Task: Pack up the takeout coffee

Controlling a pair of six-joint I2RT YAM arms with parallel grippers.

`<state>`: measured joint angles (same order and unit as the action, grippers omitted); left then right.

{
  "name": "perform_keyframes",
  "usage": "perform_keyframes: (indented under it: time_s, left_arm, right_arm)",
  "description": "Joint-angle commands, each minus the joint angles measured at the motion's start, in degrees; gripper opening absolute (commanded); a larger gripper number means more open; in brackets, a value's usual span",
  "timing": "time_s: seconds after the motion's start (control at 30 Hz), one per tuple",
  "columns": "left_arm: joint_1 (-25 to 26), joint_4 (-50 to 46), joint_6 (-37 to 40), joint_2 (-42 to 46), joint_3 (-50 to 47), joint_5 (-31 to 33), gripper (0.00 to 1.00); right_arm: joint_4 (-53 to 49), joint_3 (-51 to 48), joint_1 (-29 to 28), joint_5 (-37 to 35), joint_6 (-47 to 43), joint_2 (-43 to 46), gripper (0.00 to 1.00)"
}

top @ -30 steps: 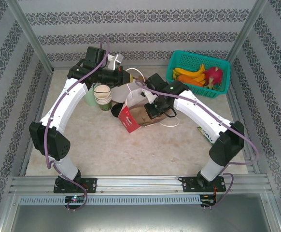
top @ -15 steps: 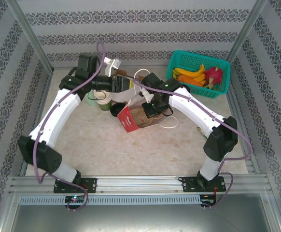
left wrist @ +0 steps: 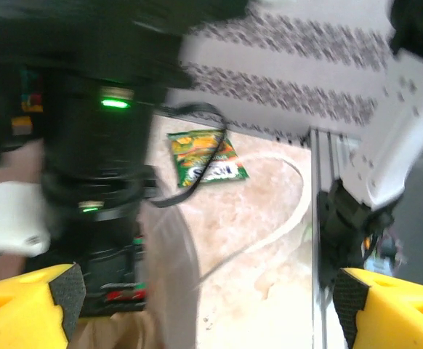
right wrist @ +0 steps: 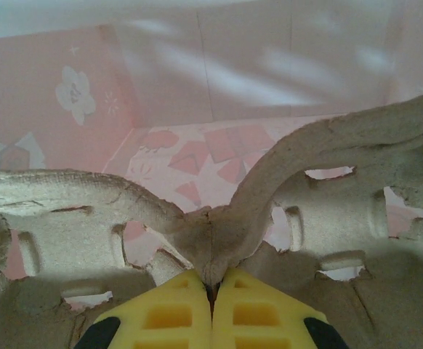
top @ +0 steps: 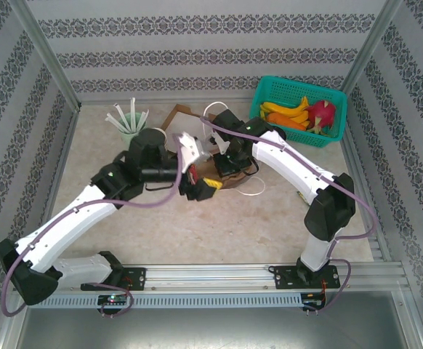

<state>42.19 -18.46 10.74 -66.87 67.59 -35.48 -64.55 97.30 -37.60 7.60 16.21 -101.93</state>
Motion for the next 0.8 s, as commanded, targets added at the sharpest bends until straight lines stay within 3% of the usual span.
perform_keyframes:
  time_s: [0.0,0.13,0.27,0.4,0.53,0.63,0.77]
  left_arm:
    - [5.1,9.6,16.2,1.2,-4.7,1.5,0.91]
    - [8.0,8.7,21.0,-1.2,-3.7,3.2,0.89]
    - [11.2,11.2,24.8,-3.9,-4.6,9.5,0.85]
    - [12.5,17.7,24.4,-5.6,-6.2,13.5,0.81]
    - [12.6,19.0,23.8,-7.5,-5.3,13.0,0.76]
    - [12.6,18.4,22.8,-8.6,-4.4,12.6,0.59]
    - [12.6,16.9,19.9,-7.3,-3.5,10.1,0.17]
  right_arm:
    - [-3.2,1.1,0.5,0.6,3.1,-1.7,0.0]
    - [-3.5,1.5,0.4,1.0,4.2,-1.8,0.0]
    - [-3.9,1.5,0.4,1.2,4.8,-1.8,0.0]
    - [-4.1,1.4,0.3,1.2,5.2,-1.6,0.0]
    - [-4.1,1.6,0.1,1.3,5.6,-2.0,0.0]
    - [-4.2,1.6,0.1,1.4,6.3,-2.1,0.0]
    - [-4.5,1.5,0.0,0.8,7.6,-2.2,0.0]
